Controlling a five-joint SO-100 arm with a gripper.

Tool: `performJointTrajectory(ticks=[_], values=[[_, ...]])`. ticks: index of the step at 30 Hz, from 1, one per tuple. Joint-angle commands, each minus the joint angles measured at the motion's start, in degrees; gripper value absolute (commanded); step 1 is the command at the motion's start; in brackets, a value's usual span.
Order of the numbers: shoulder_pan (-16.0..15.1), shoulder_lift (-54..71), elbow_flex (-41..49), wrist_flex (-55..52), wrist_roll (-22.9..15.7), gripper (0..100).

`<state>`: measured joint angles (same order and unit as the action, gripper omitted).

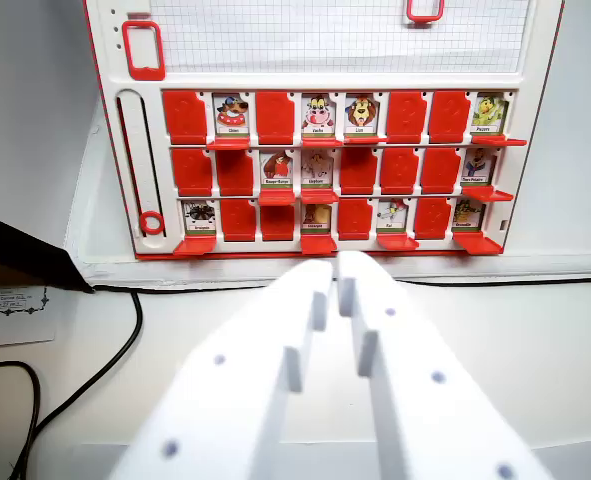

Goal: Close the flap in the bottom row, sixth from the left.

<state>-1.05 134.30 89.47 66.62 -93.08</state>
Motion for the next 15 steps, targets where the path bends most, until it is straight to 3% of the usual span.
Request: performJointTrajectory(ticks=[1, 15], values=[[-0.5, -0.3, -1.7, -1.7, 1.0, 0], [-0.2, -0.2, -0.9, -1.8, 1.1, 0]])
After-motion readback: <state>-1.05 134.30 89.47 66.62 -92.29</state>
